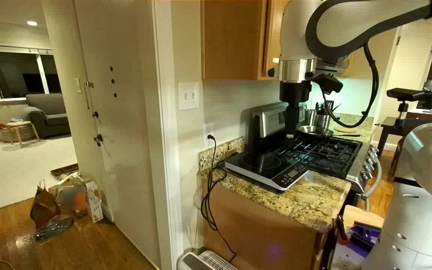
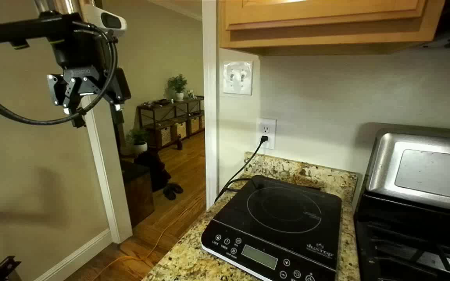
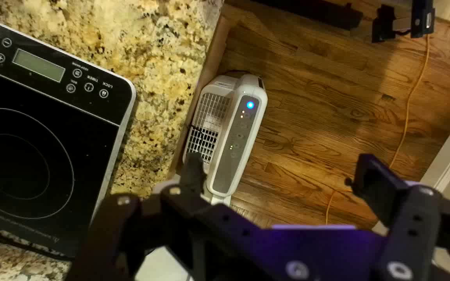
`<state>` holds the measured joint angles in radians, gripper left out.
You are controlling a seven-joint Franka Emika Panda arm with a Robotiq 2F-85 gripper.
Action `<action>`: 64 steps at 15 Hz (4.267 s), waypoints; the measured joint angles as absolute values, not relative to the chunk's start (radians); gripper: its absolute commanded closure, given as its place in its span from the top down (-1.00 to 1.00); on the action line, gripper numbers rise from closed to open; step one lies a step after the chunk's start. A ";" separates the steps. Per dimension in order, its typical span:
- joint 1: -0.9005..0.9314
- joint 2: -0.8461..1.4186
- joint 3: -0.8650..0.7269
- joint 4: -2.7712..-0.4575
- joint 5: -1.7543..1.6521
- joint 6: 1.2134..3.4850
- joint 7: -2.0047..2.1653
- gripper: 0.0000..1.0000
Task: Turn off the left light switch
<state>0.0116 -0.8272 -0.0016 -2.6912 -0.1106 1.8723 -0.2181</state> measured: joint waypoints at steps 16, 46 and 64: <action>0.012 -0.819 -0.002 -2.689 -0.111 1.887 -0.212 1.00; -0.089 -0.332 0.015 -2.311 -0.013 2.263 0.473 1.00; -0.133 -0.228 0.035 -2.318 0.066 2.732 0.954 1.00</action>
